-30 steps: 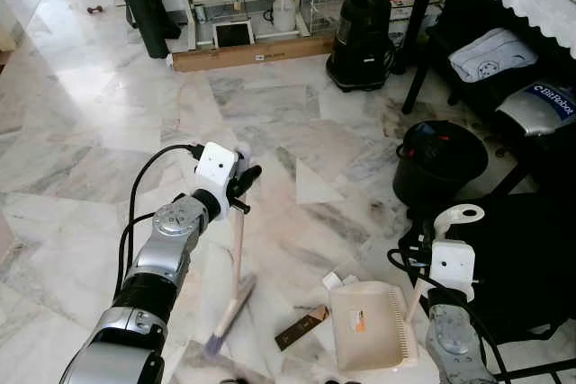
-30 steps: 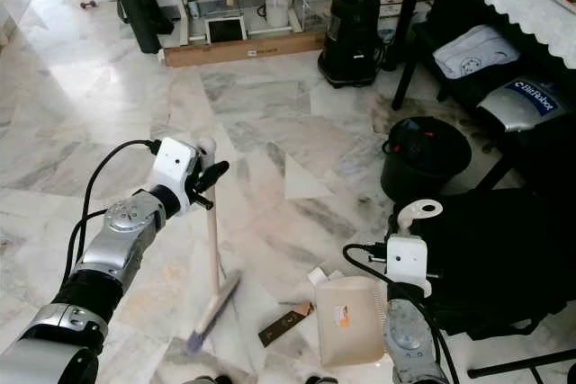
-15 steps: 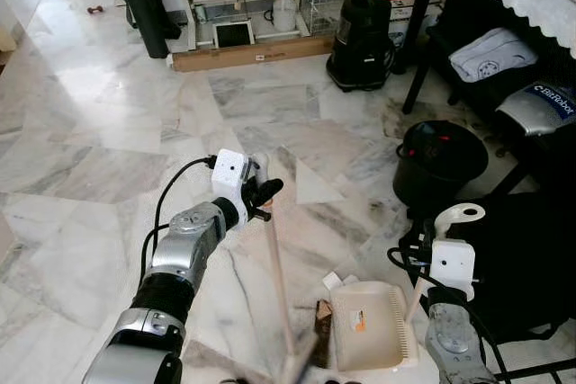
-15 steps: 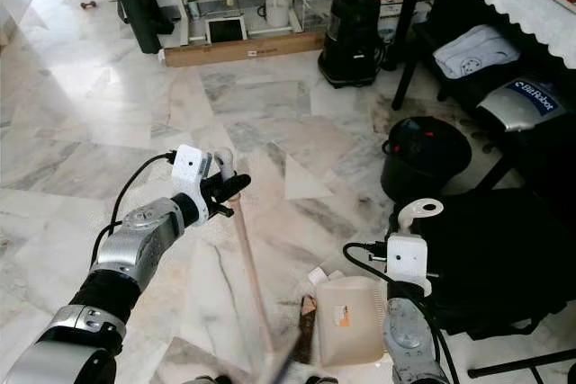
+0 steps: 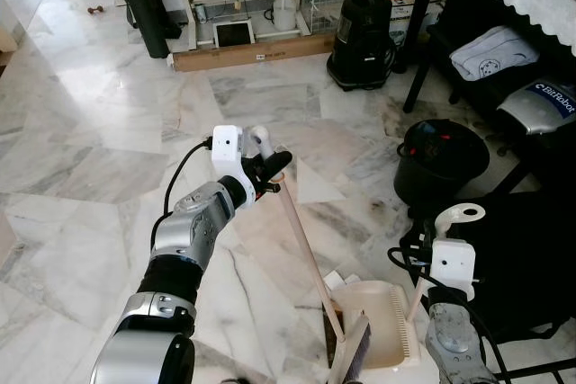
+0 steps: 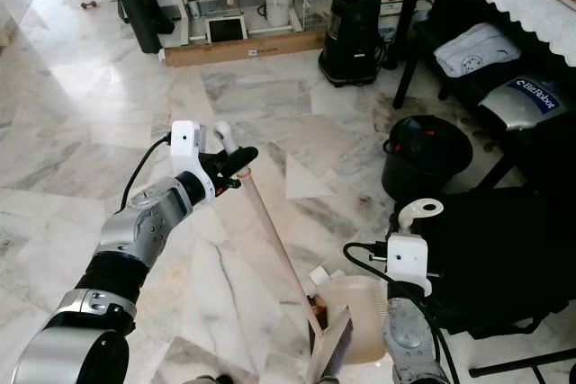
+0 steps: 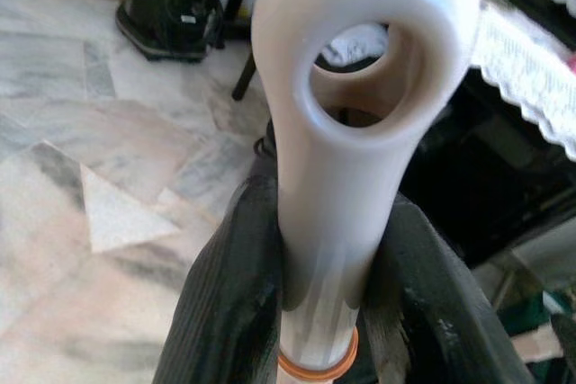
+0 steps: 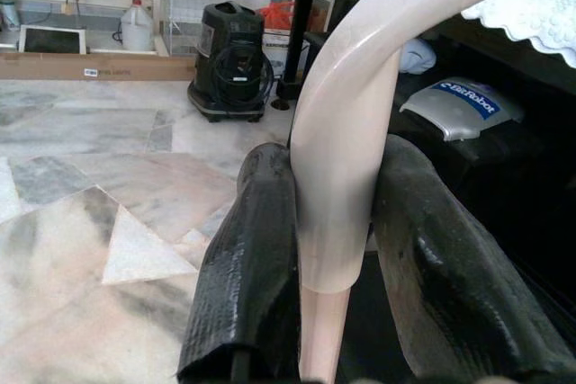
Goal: Sweep floor
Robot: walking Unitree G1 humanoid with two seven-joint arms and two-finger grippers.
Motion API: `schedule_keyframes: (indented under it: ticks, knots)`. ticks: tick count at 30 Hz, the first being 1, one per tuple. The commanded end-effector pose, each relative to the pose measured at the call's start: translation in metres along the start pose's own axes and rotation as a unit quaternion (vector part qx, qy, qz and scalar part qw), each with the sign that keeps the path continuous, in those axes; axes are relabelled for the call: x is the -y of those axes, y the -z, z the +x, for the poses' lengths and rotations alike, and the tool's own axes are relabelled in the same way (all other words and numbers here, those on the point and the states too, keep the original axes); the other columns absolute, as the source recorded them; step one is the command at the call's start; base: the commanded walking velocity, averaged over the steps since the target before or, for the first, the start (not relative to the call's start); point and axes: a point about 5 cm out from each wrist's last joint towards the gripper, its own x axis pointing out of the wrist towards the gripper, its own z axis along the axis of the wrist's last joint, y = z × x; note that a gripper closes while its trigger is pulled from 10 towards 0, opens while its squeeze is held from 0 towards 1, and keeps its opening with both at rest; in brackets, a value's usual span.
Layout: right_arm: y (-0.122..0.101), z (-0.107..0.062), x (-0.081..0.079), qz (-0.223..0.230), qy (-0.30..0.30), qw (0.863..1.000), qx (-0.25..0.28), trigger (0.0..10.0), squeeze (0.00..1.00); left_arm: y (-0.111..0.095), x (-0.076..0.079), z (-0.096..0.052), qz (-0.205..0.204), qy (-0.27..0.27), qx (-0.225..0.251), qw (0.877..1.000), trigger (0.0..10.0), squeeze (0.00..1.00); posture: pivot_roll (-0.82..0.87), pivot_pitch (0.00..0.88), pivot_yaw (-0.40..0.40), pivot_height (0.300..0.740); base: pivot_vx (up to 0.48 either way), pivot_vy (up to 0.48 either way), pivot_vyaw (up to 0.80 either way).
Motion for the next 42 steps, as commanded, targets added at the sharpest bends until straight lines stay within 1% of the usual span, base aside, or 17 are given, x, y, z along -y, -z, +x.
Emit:
schedule_keyframes:
  ticks: [1,3,4,7,9,10,13,15,18,19,21,25,28,33,37,40,42]
  knots:
    - [0.006,-0.004,0.002,-0.004,0.004,1.0,-0.017,10.0,0.0,-0.014,0.003,0.001,-0.017,0.006,0.036,0.999,10.0,0.0,0.11,0.145,0.025,0.74,0.0,0.0,0.0]
    - [0.007,-0.004,0.003,-0.004,0.004,1.0,-0.017,10.0,0.0,-0.019,0.0,0.0,-0.005,-0.006,0.049,0.999,10.0,0.0,0.11,0.146,0.024,0.74,0.0,0.0,0.0]
    - [0.007,-0.004,0.003,-0.004,0.004,1.0,-0.018,10.0,0.0,-0.027,-0.005,-0.002,0.009,-0.033,0.074,0.997,10.0,0.0,0.11,0.146,0.025,0.74,0.0,0.0,0.0]
    - [0.007,-0.004,0.003,-0.004,0.004,1.0,-0.018,10.0,0.0,-0.044,-0.02,-0.011,0.071,-0.095,0.118,0.986,10.0,0.0,0.11,0.147,0.025,0.74,0.0,0.0,0.0]
    - [0.007,-0.004,0.003,-0.004,0.003,1.0,-0.019,10.0,0.0,-0.047,-0.027,-0.016,0.131,-0.122,0.117,0.977,10.0,0.0,0.11,0.148,0.026,0.74,0.0,0.0,0.0]
    - [0.007,-0.005,0.003,-0.004,0.003,1.0,-0.019,10.0,0.0,-0.048,-0.031,-0.02,0.169,-0.143,0.12,0.968,10.0,0.0,0.11,0.15,0.025,0.74,0.0,0.0,0.0]
    - [0.007,-0.005,0.003,-0.004,0.002,1.0,-0.019,10.0,0.0,-0.047,-0.033,-0.022,0.236,-0.162,0.113,0.951,10.0,0.0,0.11,0.15,0.024,0.74,0.0,0.0,0.0]
    - [0.008,-0.005,0.003,-0.004,0.001,1.0,-0.019,10.0,0.0,-0.033,-0.032,-0.019,0.298,-0.153,0.072,0.94,10.0,0.0,0.11,0.15,0.023,0.74,0.0,0.0,0.0]
    - [0.008,-0.005,0.003,-0.005,0.001,1.0,-0.019,10.0,0.0,-0.021,-0.03,-0.017,0.314,-0.138,0.044,0.938,10.0,0.0,0.11,0.151,0.023,0.74,0.0,0.0,0.0]
    - [0.008,-0.005,0.003,-0.005,0.001,1.0,-0.019,10.0,0.0,-0.018,-0.029,-0.017,0.316,-0.133,0.038,0.939,10.0,0.0,0.11,0.151,0.023,0.74,0.0,0.0,0.0]
    - [0.007,-0.004,0.004,-0.005,0.002,1.0,-0.018,10.0,0.0,0.0,-0.027,-0.013,0.311,-0.109,-0.008,0.944,10.0,0.0,0.1,0.151,0.023,0.74,0.0,0.0,0.0]
    - [0.007,-0.004,0.005,-0.006,0.003,1.0,-0.017,10.0,0.0,0.009,-0.026,-0.011,0.311,-0.103,-0.029,0.945,10.0,0.0,0.1,0.152,0.023,0.74,0.0,0.0,0.0]
    - [0.007,-0.004,0.007,-0.007,0.005,1.0,-0.015,10.0,0.0,0.019,-0.024,-0.008,0.271,-0.096,-0.056,0.956,10.0,0.0,0.09,0.155,0.022,0.74,0.0,0.0,0.0]
    - [0.007,-0.005,0.009,-0.009,0.007,1.0,-0.015,10.0,0.0,0.022,-0.016,-0.001,0.185,-0.082,-0.06,0.977,10.0,0.0,0.08,0.157,0.02,0.74,0.0,0.0,0.0]
    - [0.007,-0.005,0.009,-0.009,0.007,1.0,-0.015,10.0,0.0,0.022,-0.011,0.003,0.148,-0.068,-0.066,0.984,10.0,0.0,0.08,0.158,0.021,0.74,0.0,0.0,0.0]
    - [0.007,-0.004,0.009,-0.008,0.008,1.0,-0.014,10.0,0.0,0.017,-0.002,0.01,0.086,-0.048,-0.066,0.993,10.0,0.0,0.08,0.158,0.022,0.74,0.0,0.0,0.0]
    - [0.007,-0.004,0.009,-0.008,0.008,1.0,-0.014,10.0,0.0,0.017,-0.001,0.011,0.081,-0.046,-0.066,0.993,10.0,0.0,0.08,0.157,0.023,0.74,0.0,0.0,0.0]
